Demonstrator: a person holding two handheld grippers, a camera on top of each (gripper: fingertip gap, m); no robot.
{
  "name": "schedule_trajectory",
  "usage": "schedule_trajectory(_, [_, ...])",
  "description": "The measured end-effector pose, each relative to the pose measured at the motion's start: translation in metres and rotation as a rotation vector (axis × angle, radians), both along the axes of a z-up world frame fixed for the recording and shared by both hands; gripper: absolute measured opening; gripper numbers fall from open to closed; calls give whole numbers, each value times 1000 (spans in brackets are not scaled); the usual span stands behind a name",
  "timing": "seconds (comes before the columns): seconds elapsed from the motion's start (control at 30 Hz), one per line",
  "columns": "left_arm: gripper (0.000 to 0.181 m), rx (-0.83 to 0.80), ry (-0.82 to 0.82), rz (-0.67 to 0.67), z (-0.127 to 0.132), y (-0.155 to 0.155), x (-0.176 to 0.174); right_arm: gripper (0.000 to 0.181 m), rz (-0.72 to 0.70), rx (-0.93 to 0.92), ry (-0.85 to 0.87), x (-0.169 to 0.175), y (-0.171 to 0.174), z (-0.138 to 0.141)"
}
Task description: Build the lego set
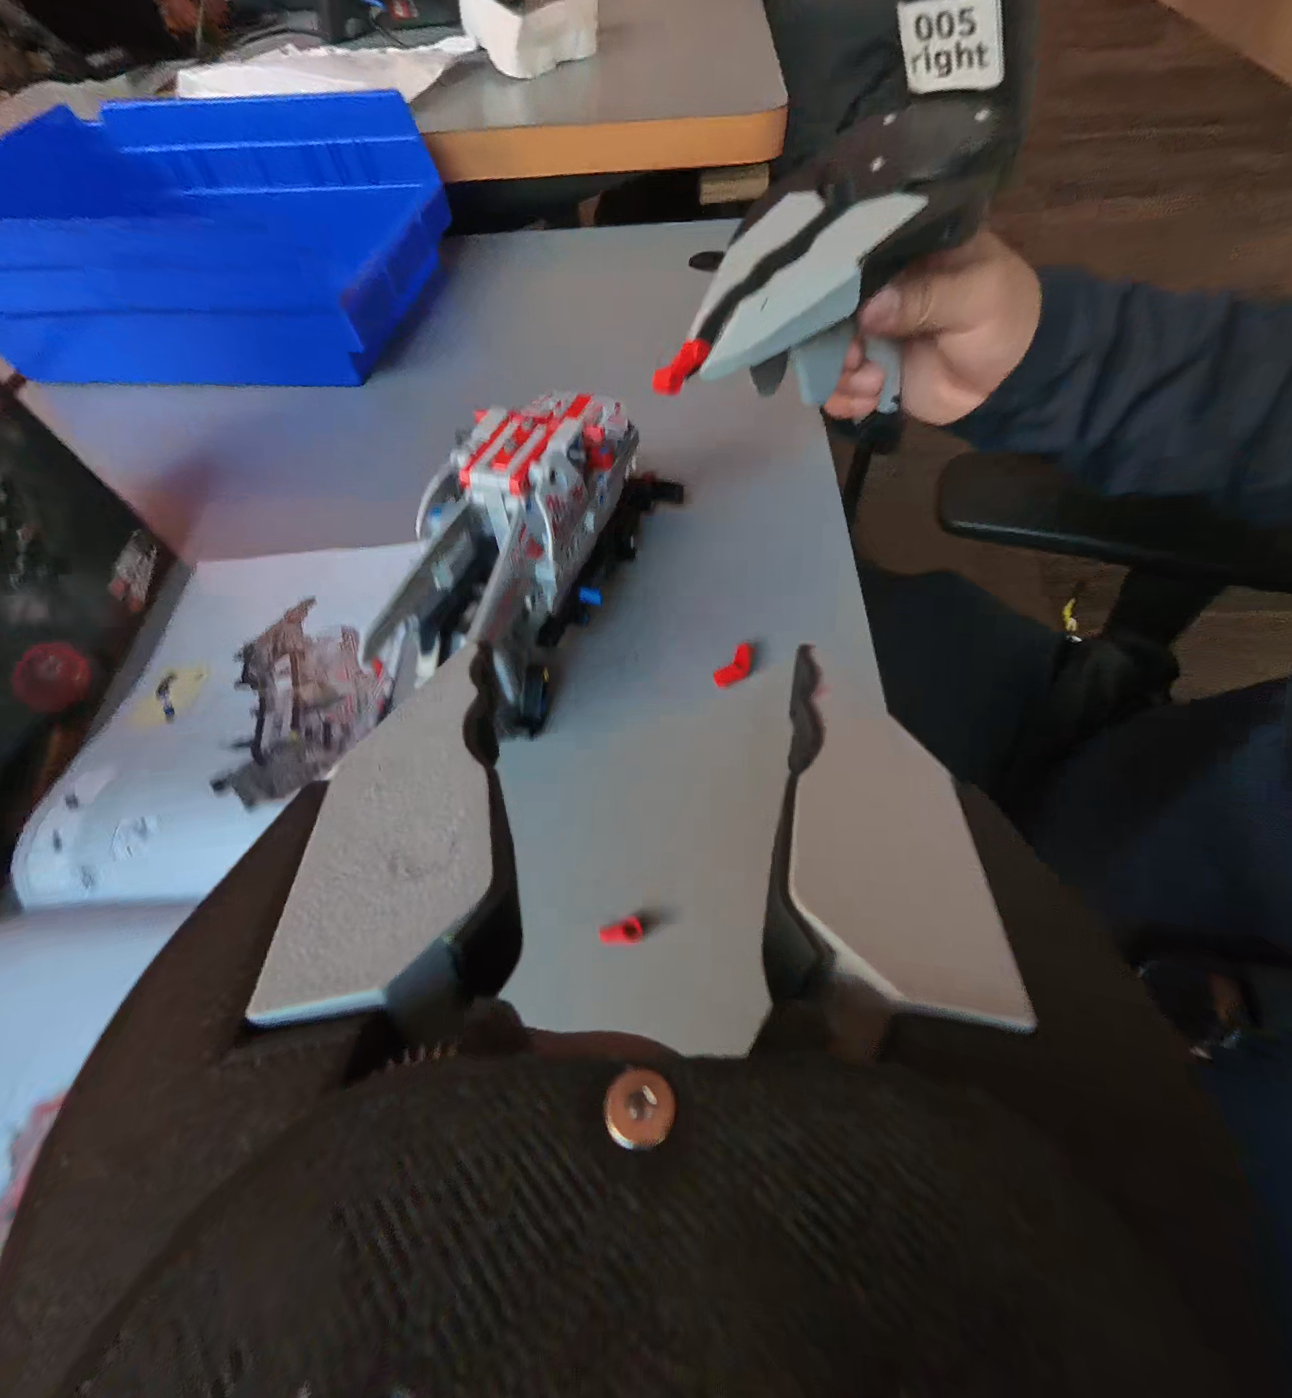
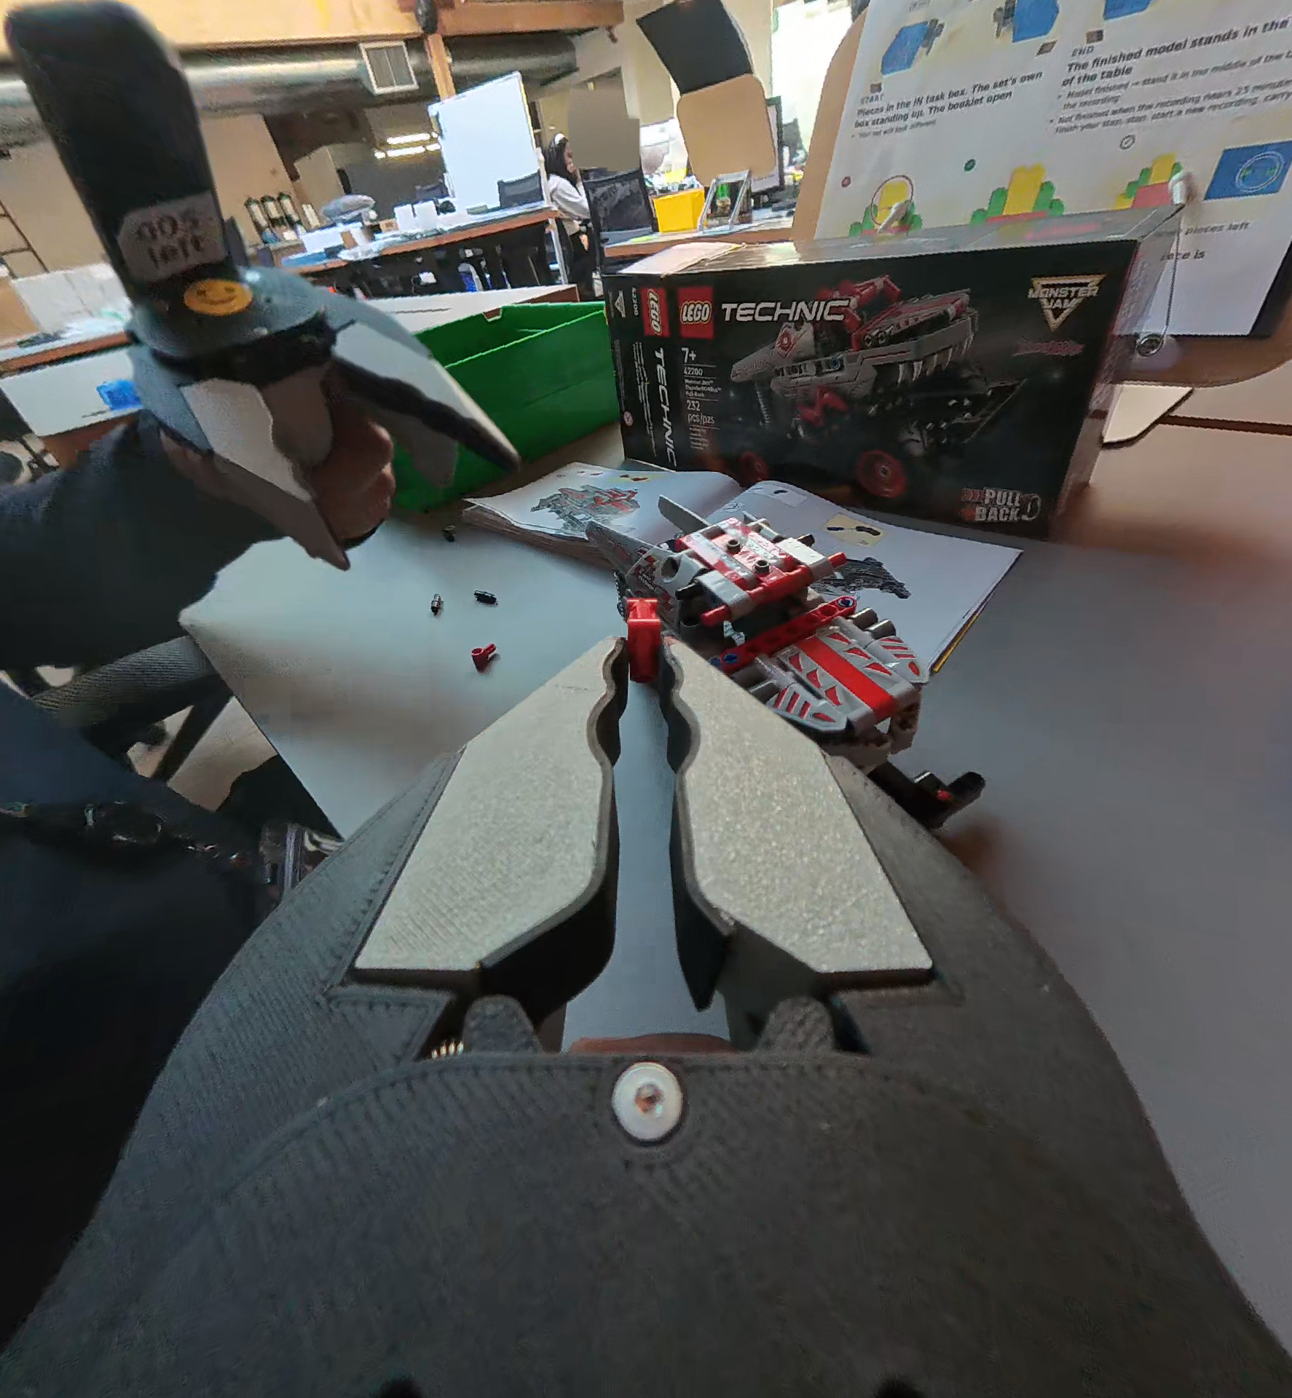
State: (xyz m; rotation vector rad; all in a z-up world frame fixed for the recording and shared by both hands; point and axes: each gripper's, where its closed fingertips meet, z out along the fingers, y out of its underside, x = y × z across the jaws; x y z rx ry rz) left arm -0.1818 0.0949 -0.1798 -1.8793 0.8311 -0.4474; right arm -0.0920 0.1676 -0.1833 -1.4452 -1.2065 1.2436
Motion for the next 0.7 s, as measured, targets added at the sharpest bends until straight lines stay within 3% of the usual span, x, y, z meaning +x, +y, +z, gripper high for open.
schedule_trajectory(0.03, [76,17,27,-11,5,12,4,5,9,5,7,-2,1,-1])
schedule_trajectory(0.13, [72,80,128,-33,12,53,11,4,36,-7,21,-7,1,-3])
schedule_trajectory(0.2, [72,36,144,-91,9,67,20,4,56,-22,37,-12,0,-4])
schedule_trajectory(0.33, [68,-71,172,-227,-6,79,35,5,90,-12,32,-20,-1,-9])
schedule_trajectory(0.53, [59,-60,189,-228,-9,100,39,5,113,-56,48,-24,1,-6])
schedule_trajectory(0.63, [20,121,142,-275,19,80,56,5,131,-82,118,-22,-4,5])
schedule_trajectory(0.7, [16,214,197,-271,22,69,62,5,153,-129,146,-21,-8,11])
